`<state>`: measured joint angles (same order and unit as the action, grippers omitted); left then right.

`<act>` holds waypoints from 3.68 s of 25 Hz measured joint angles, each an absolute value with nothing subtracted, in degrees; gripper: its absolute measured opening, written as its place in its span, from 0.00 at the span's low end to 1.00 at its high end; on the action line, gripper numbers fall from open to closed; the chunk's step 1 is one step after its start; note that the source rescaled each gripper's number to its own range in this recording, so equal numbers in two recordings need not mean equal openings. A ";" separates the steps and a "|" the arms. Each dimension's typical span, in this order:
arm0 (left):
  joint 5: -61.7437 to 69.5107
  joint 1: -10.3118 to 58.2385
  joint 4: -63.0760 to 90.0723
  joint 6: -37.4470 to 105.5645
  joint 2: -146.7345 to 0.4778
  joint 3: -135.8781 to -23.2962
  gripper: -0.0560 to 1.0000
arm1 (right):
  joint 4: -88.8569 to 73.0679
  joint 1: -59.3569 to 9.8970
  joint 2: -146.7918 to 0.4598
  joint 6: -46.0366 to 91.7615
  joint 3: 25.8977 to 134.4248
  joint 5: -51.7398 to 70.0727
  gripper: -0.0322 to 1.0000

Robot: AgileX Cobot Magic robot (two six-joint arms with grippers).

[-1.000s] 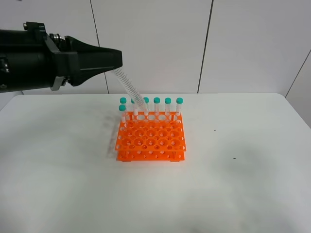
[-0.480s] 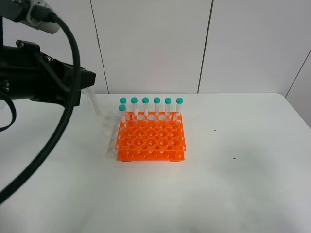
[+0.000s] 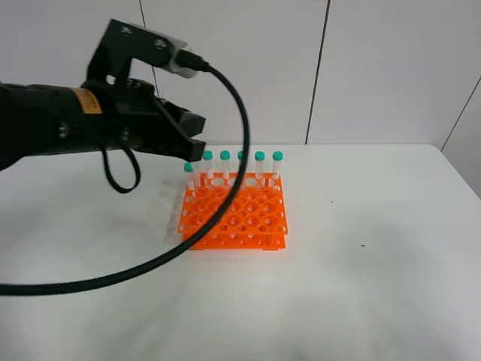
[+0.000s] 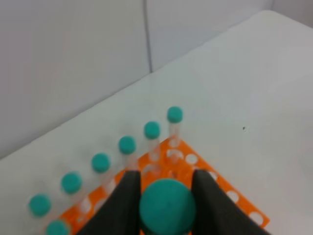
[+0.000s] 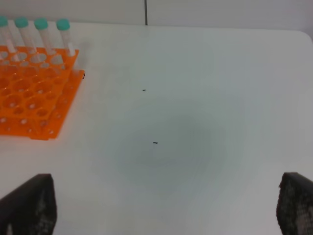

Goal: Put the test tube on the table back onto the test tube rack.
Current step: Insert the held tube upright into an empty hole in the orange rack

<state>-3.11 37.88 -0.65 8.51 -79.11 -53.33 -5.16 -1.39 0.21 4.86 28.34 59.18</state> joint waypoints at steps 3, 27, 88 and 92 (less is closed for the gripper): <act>-3.27 40.42 -1.87 8.41 -85.47 -59.39 0.06 | -5.21 -1.39 0.21 4.86 28.34 59.18 1.00; -7.79 29.24 -5.38 -1.84 -105.03 -66.18 0.06 | -5.29 -1.39 0.21 4.86 28.34 59.18 1.00; -21.59 27.26 -5.38 -1.64 -114.30 -61.59 0.06 | -5.80 -1.39 0.21 4.86 28.34 59.18 1.00; -21.64 27.26 -5.38 -1.64 -114.30 -61.59 0.06 | -5.80 -1.39 0.21 4.82 28.34 59.18 1.00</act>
<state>-21.64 27.26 -5.38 -1.64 -114.30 -61.59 -5.80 -1.39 0.21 4.82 28.34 59.18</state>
